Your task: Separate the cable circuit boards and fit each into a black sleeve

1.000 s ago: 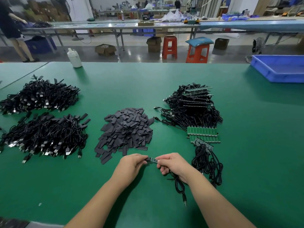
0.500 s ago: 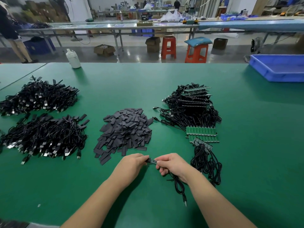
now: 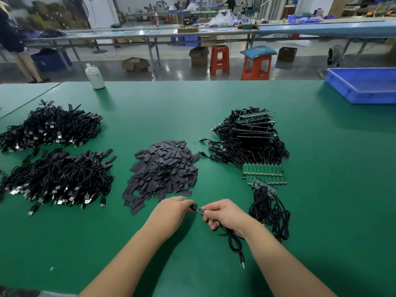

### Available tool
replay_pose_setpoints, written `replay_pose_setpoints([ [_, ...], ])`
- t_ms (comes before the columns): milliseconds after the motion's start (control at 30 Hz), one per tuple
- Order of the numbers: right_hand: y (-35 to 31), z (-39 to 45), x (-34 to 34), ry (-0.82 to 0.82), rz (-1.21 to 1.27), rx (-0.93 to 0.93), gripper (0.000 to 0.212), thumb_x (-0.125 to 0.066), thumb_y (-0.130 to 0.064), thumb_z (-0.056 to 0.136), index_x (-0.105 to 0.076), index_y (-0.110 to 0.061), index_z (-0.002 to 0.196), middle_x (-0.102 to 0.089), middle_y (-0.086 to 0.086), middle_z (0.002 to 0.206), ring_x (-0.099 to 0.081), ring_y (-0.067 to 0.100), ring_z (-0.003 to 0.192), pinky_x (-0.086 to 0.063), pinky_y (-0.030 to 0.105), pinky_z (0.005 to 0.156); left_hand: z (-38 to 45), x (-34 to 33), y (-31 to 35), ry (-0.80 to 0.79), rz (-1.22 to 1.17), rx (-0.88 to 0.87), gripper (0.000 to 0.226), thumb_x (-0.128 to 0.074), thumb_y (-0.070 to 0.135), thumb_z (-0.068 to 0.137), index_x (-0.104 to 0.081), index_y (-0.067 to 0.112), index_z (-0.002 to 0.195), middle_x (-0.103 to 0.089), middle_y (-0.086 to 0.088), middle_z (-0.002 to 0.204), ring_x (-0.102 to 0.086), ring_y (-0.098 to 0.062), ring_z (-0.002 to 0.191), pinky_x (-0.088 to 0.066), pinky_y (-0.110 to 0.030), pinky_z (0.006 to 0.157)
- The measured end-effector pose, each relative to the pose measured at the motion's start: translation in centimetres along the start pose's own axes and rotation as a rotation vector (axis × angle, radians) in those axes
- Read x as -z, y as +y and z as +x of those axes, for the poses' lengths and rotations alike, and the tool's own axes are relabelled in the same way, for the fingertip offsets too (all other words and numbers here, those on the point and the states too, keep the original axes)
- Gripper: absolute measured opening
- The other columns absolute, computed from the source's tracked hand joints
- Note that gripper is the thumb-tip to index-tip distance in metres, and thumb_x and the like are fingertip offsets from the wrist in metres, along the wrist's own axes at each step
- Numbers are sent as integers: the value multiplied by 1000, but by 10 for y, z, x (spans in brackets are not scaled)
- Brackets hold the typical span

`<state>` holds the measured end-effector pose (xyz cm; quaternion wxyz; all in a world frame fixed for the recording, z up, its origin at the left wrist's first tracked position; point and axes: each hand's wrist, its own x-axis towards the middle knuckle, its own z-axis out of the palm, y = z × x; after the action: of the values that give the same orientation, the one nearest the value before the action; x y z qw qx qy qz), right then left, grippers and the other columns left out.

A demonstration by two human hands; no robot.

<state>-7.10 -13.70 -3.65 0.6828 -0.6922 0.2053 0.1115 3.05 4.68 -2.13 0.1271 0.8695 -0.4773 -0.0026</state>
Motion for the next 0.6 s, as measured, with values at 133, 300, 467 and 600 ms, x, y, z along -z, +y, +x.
replay_pose_setpoints([
  [133,2,0,1,-3,31,16,17,-61,-5,95,-69,-14,107,-72,3,79,-61,10,63,-53,22,63,2,-3,3,-58,8,-26,23,-53,16,95,-64,23,115,-65,4,102,-63,-20,89,-52,-35,76],
  [300,4,0,2,-10,38,19,19,-58,-3,97,-69,-3,113,-71,8,86,-63,10,65,-54,22,66,5,-10,18,-93,44,-69,24,-50,17,94,-59,25,114,-59,4,97,-60,-19,85,-47,-31,72],
  [467,4,0,3,-20,60,10,26,-57,-2,98,-63,4,122,-71,13,94,-70,14,73,-57,23,69,4,-14,20,-51,34,-52,25,-50,21,95,-61,25,116,-61,2,98,-60,-21,89,-47,-33,75],
  [600,1,0,1,-38,63,3,25,-57,-4,98,-63,4,121,-72,15,98,-72,17,78,-57,24,69,2,-13,18,-5,-31,-70,24,-55,19,92,-68,24,112,-68,3,101,-61,-20,93,-49,-32,79],
])
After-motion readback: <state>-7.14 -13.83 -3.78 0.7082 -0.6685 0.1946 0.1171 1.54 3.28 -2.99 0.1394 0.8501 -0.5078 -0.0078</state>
